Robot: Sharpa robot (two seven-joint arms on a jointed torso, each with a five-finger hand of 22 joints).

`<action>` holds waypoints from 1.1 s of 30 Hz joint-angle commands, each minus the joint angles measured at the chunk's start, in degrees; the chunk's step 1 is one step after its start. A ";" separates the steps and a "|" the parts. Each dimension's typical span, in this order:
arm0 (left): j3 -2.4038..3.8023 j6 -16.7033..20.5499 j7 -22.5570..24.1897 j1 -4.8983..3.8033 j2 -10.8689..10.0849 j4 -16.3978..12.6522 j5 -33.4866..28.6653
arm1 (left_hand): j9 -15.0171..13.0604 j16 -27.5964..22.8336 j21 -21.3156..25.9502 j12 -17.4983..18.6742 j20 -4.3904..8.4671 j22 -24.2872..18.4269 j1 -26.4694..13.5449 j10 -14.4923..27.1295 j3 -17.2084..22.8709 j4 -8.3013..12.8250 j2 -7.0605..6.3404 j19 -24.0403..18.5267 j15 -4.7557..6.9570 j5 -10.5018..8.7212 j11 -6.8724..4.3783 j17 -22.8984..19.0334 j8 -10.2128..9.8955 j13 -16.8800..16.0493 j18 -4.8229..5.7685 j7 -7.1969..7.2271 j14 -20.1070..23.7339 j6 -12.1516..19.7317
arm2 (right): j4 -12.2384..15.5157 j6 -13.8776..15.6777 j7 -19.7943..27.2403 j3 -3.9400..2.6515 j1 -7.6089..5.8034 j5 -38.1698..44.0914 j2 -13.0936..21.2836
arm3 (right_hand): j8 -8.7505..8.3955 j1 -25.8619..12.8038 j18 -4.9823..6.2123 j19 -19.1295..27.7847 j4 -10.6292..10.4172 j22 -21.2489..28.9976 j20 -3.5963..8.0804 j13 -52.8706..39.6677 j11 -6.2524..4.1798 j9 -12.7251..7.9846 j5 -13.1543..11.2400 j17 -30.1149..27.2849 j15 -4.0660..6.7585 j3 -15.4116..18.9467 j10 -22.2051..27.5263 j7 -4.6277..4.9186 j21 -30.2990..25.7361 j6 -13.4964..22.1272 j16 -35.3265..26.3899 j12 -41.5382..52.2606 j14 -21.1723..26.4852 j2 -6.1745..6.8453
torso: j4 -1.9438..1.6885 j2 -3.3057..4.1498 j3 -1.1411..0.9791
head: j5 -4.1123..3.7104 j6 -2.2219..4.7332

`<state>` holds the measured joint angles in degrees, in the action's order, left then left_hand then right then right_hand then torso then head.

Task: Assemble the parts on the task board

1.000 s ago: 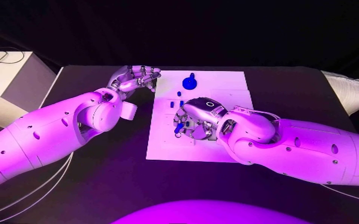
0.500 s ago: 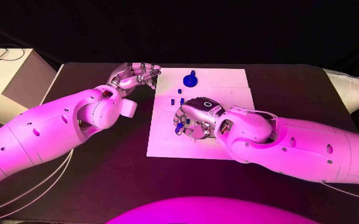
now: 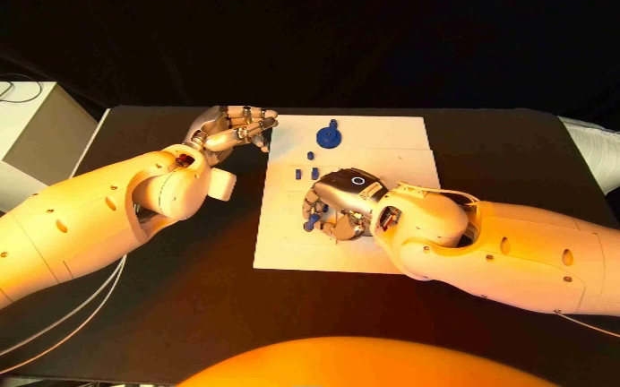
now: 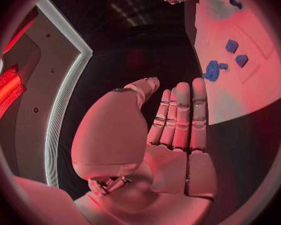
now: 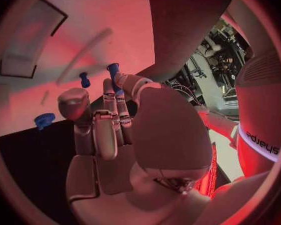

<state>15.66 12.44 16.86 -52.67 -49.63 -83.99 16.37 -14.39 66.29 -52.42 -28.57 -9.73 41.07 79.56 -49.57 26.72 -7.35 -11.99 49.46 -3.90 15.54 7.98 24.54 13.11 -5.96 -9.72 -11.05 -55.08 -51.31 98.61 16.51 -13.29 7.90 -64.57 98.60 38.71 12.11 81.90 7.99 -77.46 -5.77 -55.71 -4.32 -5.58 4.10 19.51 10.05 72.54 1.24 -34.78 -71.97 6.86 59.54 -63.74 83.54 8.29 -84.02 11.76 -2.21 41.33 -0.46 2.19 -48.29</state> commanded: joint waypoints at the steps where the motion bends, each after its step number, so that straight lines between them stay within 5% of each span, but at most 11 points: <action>1: 0.05 -0.78 0.33 -0.01 0.04 -0.18 -0.31 | -0.06 -0.19 0.11 -0.38 0.10 -0.05 0.59 0.49 -0.35 0.14 0.13 0.45 -0.14 -0.11 0.05 -0.05 0.29 0.05 -0.83 -0.07 -0.03 -0.33 | -0.16 -1.71 -0.50 0.05 0.11 1.51 -0.14 | 0.17 0.40 -1.04 0.15 0.12 -0.05 0.27 -0.04 -1.27 2.21 0.25 0.05 0.43 -0.37 -1.71 0.05 0.16 -0.29 0.20 0.16 -2.67 -1.15 | 0.00 -0.02 -0.01 | -0.03 -0.04; 10: 0.05 -0.74 0.31 -0.01 -0.02 -0.23 -0.31 | -0.06 -0.19 0.11 -0.38 0.10 -0.05 0.59 0.49 -0.35 0.14 0.13 0.45 -0.14 -0.11 0.05 -0.05 0.29 0.05 -0.83 -0.07 -0.03 -0.33 | -0.76 -0.92 -0.91 0.19 0.36 2.54 -0.81 | -0.12 -0.42 -0.99 0.45 0.44 0.30 0.14 0.03 -0.93 2.41 -0.04 -0.07 0.14 -0.50 -0.81 0.42 -0.28 0.77 0.17 -0.72 -2.66 -0.79 | 0.02 0.04 -0.01 | -0.05 -0.12; 17: 0.05 -0.74 0.29 -0.01 -0.05 -0.23 -0.31 | -0.06 -0.19 0.11 -0.38 0.10 -0.05 0.59 0.49 -0.35 0.14 0.13 0.45 -0.14 -0.11 0.05 -0.05 0.29 0.05 -0.83 -0.07 -0.03 -0.33 | -0.89 -0.41 -0.30 0.32 0.55 2.25 -1.25 | -1.55 -2.75 -0.92 0.92 0.10 0.60 -0.66 0.63 0.15 2.17 0.45 -0.33 -0.77 -0.19 1.74 1.16 -0.88 3.48 0.13 -2.74 -2.58 0.99 | -0.07 -0.01 0.06 | -0.08 -0.24; 25: 0.05 -0.79 0.28 -0.01 0.08 -0.11 -0.31 | -0.06 -0.19 0.11 -0.38 0.10 -0.05 0.59 0.49 -0.35 0.14 0.13 0.45 -0.14 -0.11 0.05 -0.05 0.29 0.05 -0.83 -0.07 -0.03 -0.33 | -0.54 0.18 0.88 0.48 0.68 1.73 -1.28 | -3.61 -5.80 -0.61 1.54 -0.89 1.57 -1.53 1.72 0.99 1.64 1.56 -0.98 -1.59 2.99 6.10 1.31 -2.34 6.81 -0.03 -4.43 -2.34 4.48 | 0.05 -0.02 0.07 | -0.06 -0.30; 33: 0.05 -0.86 0.18 0.00 0.07 -0.05 -0.31 | -0.06 -0.19 0.11 -0.38 0.10 -0.05 0.59 0.49 -0.35 0.14 0.13 0.45 -0.14 -0.11 0.05 -0.05 0.29 0.05 -0.83 -0.07 -0.03 -0.33 | -0.37 2.26 0.61 0.53 0.71 1.58 -0.82 | -5.09 -4.39 0.06 2.98 -1.26 5.02 -2.01 1.79 1.60 1.06 1.65 -3.39 -2.06 8.64 10.56 0.79 -6.32 8.58 -0.98 -3.67 -1.72 3.64 | -0.03 -0.05 0.03 | -0.14 -0.21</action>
<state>15.66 12.44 16.78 -52.66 -49.64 -83.95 16.35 -14.38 66.29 -52.42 -28.57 -9.73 41.07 79.56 -49.57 26.72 -7.35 -11.99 49.45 -3.90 15.54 7.98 24.55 13.11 -5.96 -9.72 -11.05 -55.08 -51.30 98.09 17.16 -13.30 8.42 -63.91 99.90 37.82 7.40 76.74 7.99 -74.98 -6.91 -51.10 -6.37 -3.73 5.56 20.68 11.44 69.39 -0.32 -27.15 -62.05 7.71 53.72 -55.63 82.87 4.32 -83.90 15.66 -2.20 41.30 -0.40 2.10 -48.53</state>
